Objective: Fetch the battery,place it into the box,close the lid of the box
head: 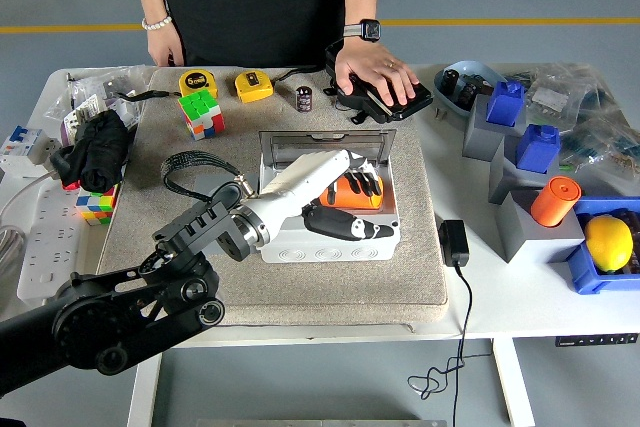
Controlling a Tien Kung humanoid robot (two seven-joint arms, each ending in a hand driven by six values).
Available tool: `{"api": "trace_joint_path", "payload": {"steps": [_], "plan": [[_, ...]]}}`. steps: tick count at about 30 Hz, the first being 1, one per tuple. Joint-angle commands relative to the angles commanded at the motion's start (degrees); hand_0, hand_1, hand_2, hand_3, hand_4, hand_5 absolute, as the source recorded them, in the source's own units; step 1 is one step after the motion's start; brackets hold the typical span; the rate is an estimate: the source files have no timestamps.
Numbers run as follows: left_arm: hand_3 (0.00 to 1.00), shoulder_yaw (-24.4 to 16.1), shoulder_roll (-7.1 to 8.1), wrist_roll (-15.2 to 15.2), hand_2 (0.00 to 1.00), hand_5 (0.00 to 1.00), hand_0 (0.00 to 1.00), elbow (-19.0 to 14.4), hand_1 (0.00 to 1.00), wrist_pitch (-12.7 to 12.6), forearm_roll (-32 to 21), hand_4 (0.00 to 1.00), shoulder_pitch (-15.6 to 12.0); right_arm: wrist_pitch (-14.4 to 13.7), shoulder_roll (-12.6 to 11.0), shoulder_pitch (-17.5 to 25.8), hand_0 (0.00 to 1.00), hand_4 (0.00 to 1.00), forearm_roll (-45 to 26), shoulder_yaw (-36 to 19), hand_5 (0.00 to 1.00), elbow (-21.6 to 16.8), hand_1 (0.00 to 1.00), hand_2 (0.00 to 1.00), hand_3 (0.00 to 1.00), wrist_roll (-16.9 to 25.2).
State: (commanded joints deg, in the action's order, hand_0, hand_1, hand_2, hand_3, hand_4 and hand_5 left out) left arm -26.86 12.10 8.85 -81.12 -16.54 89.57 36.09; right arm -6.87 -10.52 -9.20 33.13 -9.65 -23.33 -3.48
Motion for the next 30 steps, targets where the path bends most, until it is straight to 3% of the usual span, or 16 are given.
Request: {"api": "trace_joint_path", "payload": {"steps": [2, 5, 14, 23, 25, 26, 30], "plan": [[0.491, 0.5, -0.86, -0.9, 0.532, 0.452, 0.232, 1.0, 0.524, -0.5, -2.9, 0.996, 0.5, 0.0, 0.0, -0.1, 0.606, 0.927, 0.0, 0.1, 0.458, 0.0, 0.626, 0.606, 0.546, 0.0], [0.491, 0.3, -1.20, -1.0, 0.532, 0.452, 0.232, 1.0, 0.524, -0.6, -2.9, 0.996, 0.6, 0.0, 0.0, -0.1, 0.606, 0.927, 0.1, -0.1, 0.458, -0.1, 0.626, 0.606, 0.546, 0.0], [0.506, -3.5, 0.35, -2.3, 0.543, 0.459, 0.242, -2.2, 0.528, -2.7, -3.2, 0.997, 0.2, 0.0, 0.0, 0.0, 0.606, 0.928, 0.1, 0.0, 0.459, 0.0, 0.627, 0.606, 0.546, 0.0], [0.513, -2.0, 1.45, -0.9, 0.550, 0.457, 0.256, -0.4, 0.546, -1.0, -2.0, 0.995, -0.8, 0.0, 0.0, -0.1, 0.606, 0.927, 0.2, -0.1, 0.458, -0.1, 0.627, 0.606, 0.546, 0.0], [0.513, -1.6, 1.68, -1.3, 0.550, 0.457, 0.256, 0.0, 0.546, -1.0, -2.3, 0.995, -1.1, 0.0, 0.1, 0.0, 0.606, 0.927, 0.2, -0.2, 0.458, -0.1, 0.627, 0.606, 0.546, 0.0], [0.532, -1.4, 1.77, -1.6, 0.578, 0.462, 0.350, 0.3, 0.581, -1.0, -2.5, 0.996, -1.1, 0.0, 0.1, 0.0, 0.606, 0.927, 0.2, -0.2, 0.460, -0.1, 0.627, 0.606, 0.546, 0.1], [0.532, -0.8, 1.72, -3.2, 0.578, 0.462, 0.350, 0.9, 0.581, -1.1, -3.8, 0.996, -1.1, 0.0, 0.0, -0.1, 0.606, 0.927, 0.1, -0.2, 0.460, -0.1, 0.627, 0.606, 0.546, 0.1]]}}
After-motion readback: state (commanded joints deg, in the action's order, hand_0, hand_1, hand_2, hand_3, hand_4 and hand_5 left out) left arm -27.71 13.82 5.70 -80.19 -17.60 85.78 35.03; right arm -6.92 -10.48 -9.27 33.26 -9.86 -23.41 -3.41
